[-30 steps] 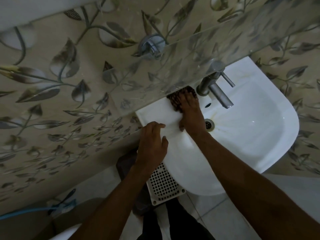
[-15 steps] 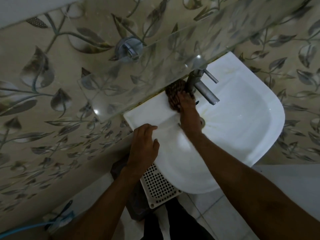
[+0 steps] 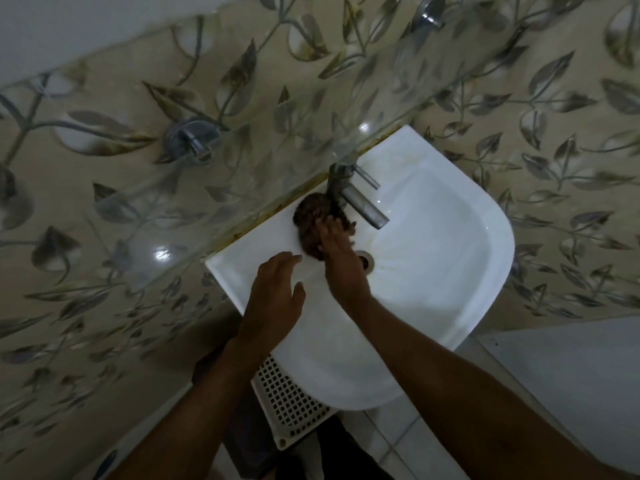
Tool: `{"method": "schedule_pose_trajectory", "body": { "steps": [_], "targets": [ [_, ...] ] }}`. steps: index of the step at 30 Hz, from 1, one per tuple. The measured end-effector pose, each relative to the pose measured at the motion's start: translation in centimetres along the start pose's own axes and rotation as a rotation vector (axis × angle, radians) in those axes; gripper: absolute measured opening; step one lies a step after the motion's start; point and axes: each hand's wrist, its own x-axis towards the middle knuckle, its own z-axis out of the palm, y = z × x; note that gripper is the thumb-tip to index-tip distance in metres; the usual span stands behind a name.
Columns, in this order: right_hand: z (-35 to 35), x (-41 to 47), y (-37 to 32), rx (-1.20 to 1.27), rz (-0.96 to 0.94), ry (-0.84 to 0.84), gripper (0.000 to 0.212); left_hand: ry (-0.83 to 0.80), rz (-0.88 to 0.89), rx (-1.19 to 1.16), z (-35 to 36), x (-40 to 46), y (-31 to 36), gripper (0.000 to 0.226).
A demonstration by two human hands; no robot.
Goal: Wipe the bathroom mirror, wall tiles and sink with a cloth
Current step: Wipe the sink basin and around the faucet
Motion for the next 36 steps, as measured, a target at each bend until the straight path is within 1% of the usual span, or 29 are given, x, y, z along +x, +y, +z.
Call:
{"method": "schedule_pose_trajectory", "body": {
  "steps": [2, 4, 6, 8, 9, 11, 12, 13, 16, 17, 19, 20, 22, 24, 27, 29, 31, 33, 34, 36],
  "targets": [
    [0.0, -0.1, 0.8, -0.004, -0.043, -0.058, 0.069, -0.017, 0.015, 0.012, 0.1, 0.4, 0.7, 0.051],
    [-1.6, 0.2, 1.8, 0.039, 0.046, -0.065, 0.082, -0.052, 0.032, -0.004, 0.0, 0.8, 1.2, 0.053],
    [-3.2, 0.4, 2.8, 0.029, 0.1, -0.058, 0.094, -0.099, 0.05, -0.054, -0.1, 1.3, 1.6, 0.054],
    [-4.6, 0.6, 3.2, 0.006, 0.096, -0.123, 0.096, -0.124, 0.078, -0.058, -0.1, 2.1, 2.1, 0.054],
    [-5.1, 0.9, 3.7, 0.003, 0.103, -0.152, 0.09, -0.133, 0.093, -0.05, 0.0, 2.5, 2.5, 0.055],
    [-6.6, 1.8, 3.9, 0.033, 0.216, -0.157, 0.065, -0.154, 0.116, -0.033, 0.1, 3.6, 3.5, 0.057],
    [-7.2, 2.2, 4.3, 0.017, 0.229, -0.129, 0.056, -0.163, 0.122, -0.026, 0.2, 4.2, 4.0, 0.058],
    [-7.6, 2.7, 4.6, 0.008, 0.201, -0.079, 0.053, -0.172, 0.126, -0.022, 0.2, 4.7, 4.5, 0.059],
    [-8.3, 3.8, 5.3, -0.067, 0.13, 0.113, 0.067, -0.187, 0.119, -0.029, 0.2, 5.9, 5.9, 0.061],
    [-8.3, 4.4, 5.8, -0.11, 0.104, 0.183, 0.066, -0.184, 0.118, -0.04, 0.2, 6.2, 6.2, 0.061],
    [-8.0, 5.5, 6.7, -0.039, 0.217, 0.33, 0.053, -0.176, 0.121, -0.055, 0.4, 6.5, 6.5, 0.06],
    [-7.9, 6.1, 6.7, 0.002, 0.266, 0.374, 0.048, -0.177, 0.128, -0.054, 0.5, 6.5, 6.5, 0.06],
    [-7.3, 6.3, 6.1, 0.047, 0.228, 0.314, 0.045, -0.19, 0.135, -0.048, 0.9, 6.6, 6.4, 0.061],
    [-7.2, 5.9, 5.5, 0.013, 0.094, 0.159, 0.047, -0.194, 0.131, -0.043, 1.3, 6.8, 6.5, 0.061],
    [-9.3, 7.1, 5.3, -0.159, 0.007, -0.056, 0.046, -0.167, 0.149, -0.033, 1.9, 7.3, 6.8, 0.062],
    [-10.2, 8.5, 5.6, -0.241, -0.004, -0.143, 0.051, -0.168, 0.155, -0.029, 2.4, 7.6, 7.2, 0.06],
    [-10.2, 10.4, 5.9, -0.183, 0.013, -0.188, 0.059, -0.183, 0.149, -0.038, 2.9, 7.8, 7.6, 0.058],
    [-9.4, 11.6, 6.0, -0.123, 0.002, -0.186, 0.065, -0.2, 0.136, -0.043, 3.4, 7.9, 7.6, 0.059],
    [-8.9, 11.8, 6.4, -0.114, 0.016, -0.18, 0.065, -0.203, 0.127, -0.044, 3.6, 7.8, 7.5, 0.06],
    [-8.6, 11.1, 6.5, -0.177, -0.012, -0.161, 0.057, -0.2, 0.108, -0.052, 3.9, 7.7, 7.1, 0.063]
  ]
}}
